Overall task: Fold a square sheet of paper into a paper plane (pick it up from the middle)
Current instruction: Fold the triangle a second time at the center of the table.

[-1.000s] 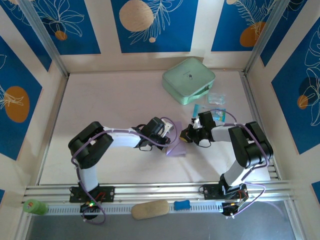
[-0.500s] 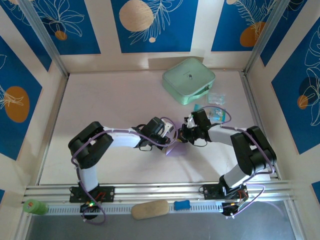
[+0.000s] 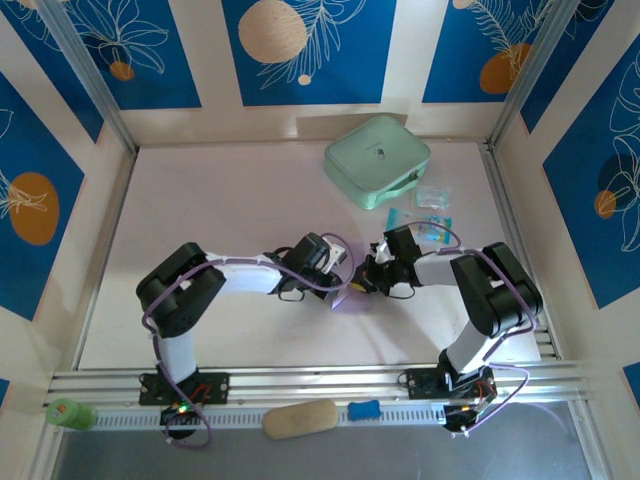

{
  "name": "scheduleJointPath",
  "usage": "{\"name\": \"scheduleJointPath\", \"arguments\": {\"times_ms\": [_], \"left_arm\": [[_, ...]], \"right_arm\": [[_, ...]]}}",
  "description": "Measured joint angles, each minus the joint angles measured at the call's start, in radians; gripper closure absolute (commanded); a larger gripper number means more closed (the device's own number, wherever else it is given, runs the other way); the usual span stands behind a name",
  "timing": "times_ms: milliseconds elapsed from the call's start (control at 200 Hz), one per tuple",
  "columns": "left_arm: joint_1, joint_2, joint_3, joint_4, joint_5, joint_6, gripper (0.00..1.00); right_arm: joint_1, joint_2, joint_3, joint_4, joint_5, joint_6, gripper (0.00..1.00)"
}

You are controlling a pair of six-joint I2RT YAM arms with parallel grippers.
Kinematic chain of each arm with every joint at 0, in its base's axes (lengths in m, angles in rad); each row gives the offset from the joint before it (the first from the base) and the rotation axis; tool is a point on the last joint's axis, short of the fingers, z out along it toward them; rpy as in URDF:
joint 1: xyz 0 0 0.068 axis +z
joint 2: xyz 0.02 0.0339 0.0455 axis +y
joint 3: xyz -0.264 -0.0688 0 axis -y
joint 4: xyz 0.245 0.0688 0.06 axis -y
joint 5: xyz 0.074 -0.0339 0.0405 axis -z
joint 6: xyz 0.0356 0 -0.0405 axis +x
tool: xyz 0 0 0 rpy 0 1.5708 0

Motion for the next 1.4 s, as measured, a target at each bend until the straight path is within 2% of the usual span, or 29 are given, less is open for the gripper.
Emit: {"name": "scheduleJointPath", "arguments": {"times_ms": [160,280,475,635,810,1195,1400], "left_arm": [[0.011,-0.066,0.012,-0.087,-0.035,-0.019,0.67],[0.024,-0.103,0.058,-0.149,-0.031,-0.041,0.78],[0.028,-0.115,0.116,-0.164,0.12,-0.101,0.9],[0.021,-0.074,0.136,-0.163,0.246,-0.146,0.93],[0.014,0.003,0.151,-0.186,0.31,-0.173,0.97],[0.013,0.068,0.177,-0.212,0.354,-0.187,0.96],[0.012,0.09,0.18,-0.223,0.344,-0.187,0.96]], "right_arm": [[0.0,0.0,0.0,0.001,0.0,0.003,1.0],[0.0,0.0,0.0,0.001,0.0,0.003,1.0],[0.0,0.0,0.0,0.0,0.0,0.003,1.0],[0.0,0.0,0.0,0.0,0.0,0.003,1.0],[-0.002,0.0,0.0,0.0,-0.001,0.003,1.0],[-0.002,0.0,0.0,-0.001,-0.001,0.003,1.0],[-0.002,0.0,0.0,-0.001,-0.001,0.003,1.0]]}}
